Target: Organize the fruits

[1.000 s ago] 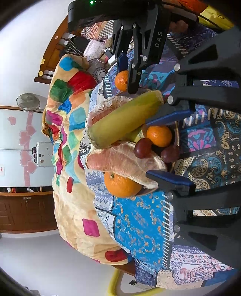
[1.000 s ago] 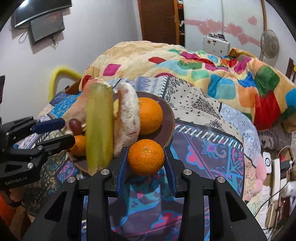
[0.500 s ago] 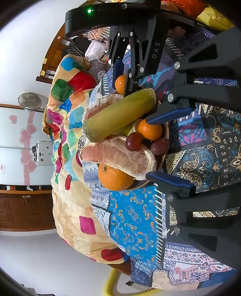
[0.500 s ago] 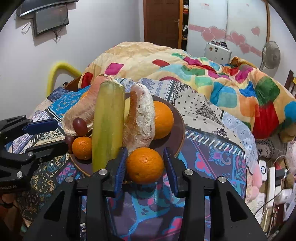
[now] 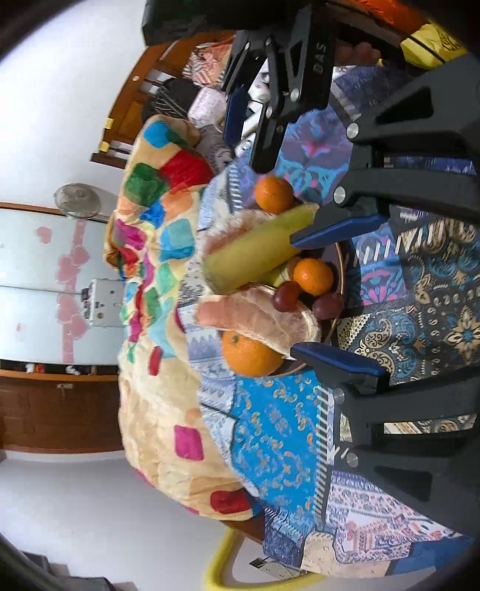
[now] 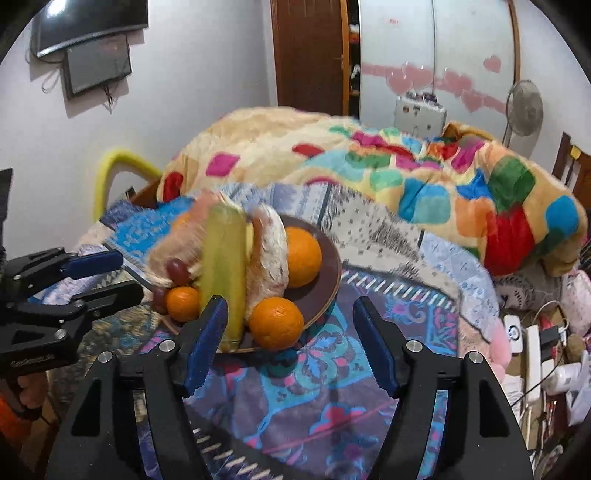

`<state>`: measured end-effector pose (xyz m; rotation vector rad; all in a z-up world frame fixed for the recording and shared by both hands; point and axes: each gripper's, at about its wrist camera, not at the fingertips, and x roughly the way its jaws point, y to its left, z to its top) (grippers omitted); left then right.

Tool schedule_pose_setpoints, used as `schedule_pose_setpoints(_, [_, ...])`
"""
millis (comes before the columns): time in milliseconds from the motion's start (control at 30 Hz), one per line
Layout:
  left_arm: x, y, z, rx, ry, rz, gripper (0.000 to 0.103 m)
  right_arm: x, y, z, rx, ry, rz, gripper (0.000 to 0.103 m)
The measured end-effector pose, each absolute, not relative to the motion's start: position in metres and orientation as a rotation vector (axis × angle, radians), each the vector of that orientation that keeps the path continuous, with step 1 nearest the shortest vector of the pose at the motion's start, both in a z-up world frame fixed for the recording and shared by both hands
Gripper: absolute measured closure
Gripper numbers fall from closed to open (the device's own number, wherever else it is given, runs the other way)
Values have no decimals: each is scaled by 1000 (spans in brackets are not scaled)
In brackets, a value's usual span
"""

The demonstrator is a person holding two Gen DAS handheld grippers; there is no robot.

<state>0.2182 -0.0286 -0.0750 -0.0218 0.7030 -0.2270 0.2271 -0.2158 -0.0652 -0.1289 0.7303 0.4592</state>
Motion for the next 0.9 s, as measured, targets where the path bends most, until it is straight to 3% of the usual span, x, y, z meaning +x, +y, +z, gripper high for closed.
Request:
schedule_pose_setpoints(367, [108,-33,20,-22,418,-166,50,123,-241,27,-40,448,458,35])
schedule_pose_setpoints(600, [40,-31,48,-20,284,-119,46,56,-251,62,9,286,446,30])
schedule_pose_setpoints(900, [-22,-37,66,-1,159,-103,27,6,-246,71,24,180,428,20])
